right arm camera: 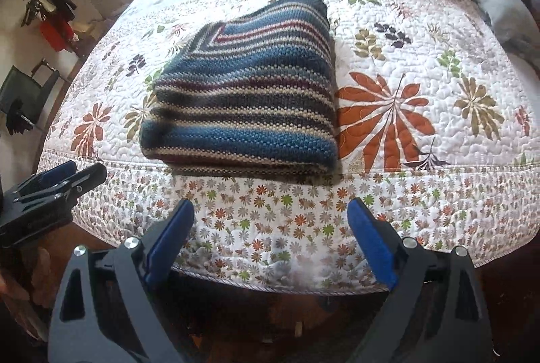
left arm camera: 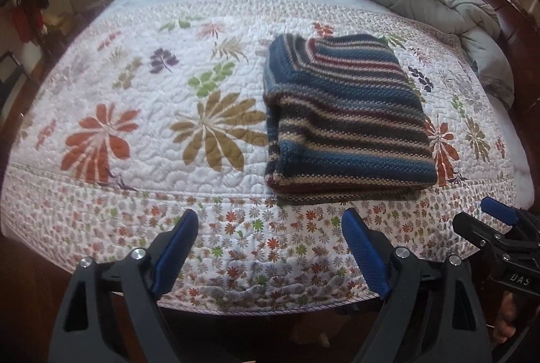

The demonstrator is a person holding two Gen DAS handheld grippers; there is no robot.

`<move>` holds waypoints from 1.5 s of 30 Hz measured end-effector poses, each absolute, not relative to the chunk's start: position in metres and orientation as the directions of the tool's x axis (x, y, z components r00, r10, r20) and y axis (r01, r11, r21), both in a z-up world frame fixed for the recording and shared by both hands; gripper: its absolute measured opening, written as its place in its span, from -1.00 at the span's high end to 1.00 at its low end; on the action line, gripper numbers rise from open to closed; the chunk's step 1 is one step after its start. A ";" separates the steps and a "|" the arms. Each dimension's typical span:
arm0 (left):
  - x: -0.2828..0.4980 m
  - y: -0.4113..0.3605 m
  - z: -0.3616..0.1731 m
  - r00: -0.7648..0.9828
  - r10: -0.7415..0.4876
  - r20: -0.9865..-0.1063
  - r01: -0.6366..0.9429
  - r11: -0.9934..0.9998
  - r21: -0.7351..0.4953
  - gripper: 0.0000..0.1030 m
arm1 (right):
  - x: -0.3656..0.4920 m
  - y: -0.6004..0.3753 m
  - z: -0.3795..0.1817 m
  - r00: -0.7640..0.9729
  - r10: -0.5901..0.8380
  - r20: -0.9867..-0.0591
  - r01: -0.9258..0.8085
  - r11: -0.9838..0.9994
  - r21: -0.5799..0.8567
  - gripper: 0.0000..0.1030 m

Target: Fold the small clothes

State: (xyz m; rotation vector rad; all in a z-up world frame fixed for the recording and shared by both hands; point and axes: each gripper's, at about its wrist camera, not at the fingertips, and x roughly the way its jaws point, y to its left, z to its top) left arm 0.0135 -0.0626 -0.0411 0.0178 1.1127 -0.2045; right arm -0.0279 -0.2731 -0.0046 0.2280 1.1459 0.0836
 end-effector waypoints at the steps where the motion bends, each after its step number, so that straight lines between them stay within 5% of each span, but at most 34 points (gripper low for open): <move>1: 0.010 -0.064 -0.037 0.439 -0.141 -0.887 0.170 0.983 -0.072 -0.70 | -0.029 -0.273 -0.002 0.419 0.180 -0.890 0.053 0.974 0.221 -0.78; 45: -0.001 -0.073 -0.031 0.459 -0.111 -0.881 0.180 0.983 -0.030 -0.70 | -0.034 -0.261 0.003 0.434 0.142 -0.889 0.054 0.982 0.183 -0.80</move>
